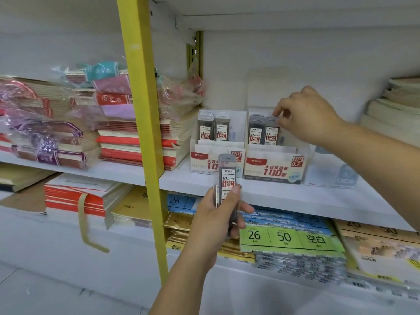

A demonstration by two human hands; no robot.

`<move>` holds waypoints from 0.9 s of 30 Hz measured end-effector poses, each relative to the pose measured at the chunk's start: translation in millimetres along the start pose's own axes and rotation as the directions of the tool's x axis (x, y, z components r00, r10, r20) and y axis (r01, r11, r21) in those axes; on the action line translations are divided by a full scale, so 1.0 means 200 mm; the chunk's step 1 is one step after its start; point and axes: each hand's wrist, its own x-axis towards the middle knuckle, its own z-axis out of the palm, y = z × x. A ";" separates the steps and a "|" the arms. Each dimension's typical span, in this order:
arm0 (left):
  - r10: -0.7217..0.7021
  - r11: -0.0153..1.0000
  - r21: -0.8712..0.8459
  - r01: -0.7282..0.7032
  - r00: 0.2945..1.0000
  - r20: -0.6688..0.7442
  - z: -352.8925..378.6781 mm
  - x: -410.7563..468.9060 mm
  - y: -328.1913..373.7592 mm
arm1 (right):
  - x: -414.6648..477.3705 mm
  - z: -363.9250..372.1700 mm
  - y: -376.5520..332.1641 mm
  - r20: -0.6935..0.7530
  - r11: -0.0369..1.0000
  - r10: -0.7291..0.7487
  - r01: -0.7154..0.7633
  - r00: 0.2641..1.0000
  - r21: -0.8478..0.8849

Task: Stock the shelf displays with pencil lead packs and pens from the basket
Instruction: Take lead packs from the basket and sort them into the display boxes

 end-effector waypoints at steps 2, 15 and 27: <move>0.004 1.000 0.018 -0.004 1.000 0.009 0.00 -0.02 0.01 | -0.03 -0.03 -0.02 -0.033 0.996 -0.028 0.025 0.999 -0.088; 0.023 0.995 0.092 -0.034 0.993 0.116 0.02 -0.12 0.06 | -0.57 -0.01 -0.41 0.192 0.442 -0.053 -0.149 0.980 0.884; 0.060 0.996 0.075 -0.058 0.998 -0.027 -0.02 -0.06 0.04 | -0.18 -0.13 -0.04 -0.277 0.862 0.157 0.005 0.948 0.508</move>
